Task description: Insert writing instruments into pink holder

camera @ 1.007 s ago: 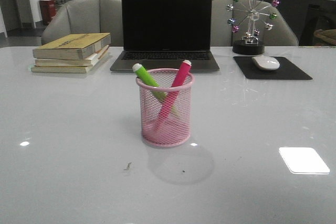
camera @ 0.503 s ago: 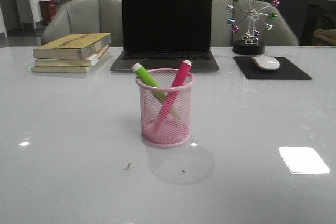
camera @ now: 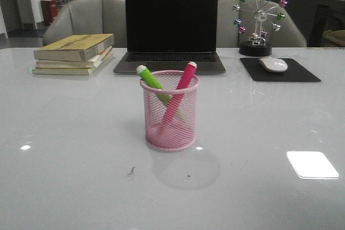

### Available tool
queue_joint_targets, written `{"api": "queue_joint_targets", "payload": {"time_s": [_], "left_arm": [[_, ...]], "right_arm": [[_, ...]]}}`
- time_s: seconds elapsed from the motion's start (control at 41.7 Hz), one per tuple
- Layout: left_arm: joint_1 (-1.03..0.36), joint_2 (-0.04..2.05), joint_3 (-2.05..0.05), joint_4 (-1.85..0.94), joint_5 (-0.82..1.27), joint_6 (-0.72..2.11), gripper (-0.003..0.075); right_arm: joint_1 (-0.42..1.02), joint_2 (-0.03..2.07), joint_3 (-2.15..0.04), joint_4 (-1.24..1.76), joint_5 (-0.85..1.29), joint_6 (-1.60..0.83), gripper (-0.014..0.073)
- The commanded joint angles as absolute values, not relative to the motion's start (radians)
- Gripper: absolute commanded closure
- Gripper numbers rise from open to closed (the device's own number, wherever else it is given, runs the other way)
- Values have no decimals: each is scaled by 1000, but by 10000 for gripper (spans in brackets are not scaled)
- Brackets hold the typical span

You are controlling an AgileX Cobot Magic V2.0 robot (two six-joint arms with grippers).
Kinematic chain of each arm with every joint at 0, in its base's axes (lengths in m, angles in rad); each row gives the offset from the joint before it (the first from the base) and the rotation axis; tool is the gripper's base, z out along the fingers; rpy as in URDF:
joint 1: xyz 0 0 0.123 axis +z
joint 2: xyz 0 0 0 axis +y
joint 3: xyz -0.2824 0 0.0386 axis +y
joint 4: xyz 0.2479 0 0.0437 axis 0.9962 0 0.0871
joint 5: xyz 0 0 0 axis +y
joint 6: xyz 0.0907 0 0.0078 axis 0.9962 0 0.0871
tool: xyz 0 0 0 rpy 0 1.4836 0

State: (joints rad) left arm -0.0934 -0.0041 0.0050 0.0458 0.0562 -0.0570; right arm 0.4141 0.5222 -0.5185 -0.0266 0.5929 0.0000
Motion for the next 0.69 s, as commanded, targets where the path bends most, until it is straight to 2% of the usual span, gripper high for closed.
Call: {"api": "queue_joint_targets", "payload": {"time_s": [0.0,0.12,0.24,0.575,0.671], "left_arm": [[-101,-25,9,36,-27,-57,629],[-101,-25,9,36,-27,-57,629],[-101,-25,9,36,-27,-57,629],[-101,-25,9,36,-27,-57,629],[-101,-25,9,36,-27,-57,629]], "right_arm": [[293,422,-462,-31,397,-7,536],[148,265,-313,-26,230,-7,536],[74,136,-189,-12,124,-7,536],[36,15,22,0,-66,-7,536],[36,-33,24,0,-29,-7,536]]}}
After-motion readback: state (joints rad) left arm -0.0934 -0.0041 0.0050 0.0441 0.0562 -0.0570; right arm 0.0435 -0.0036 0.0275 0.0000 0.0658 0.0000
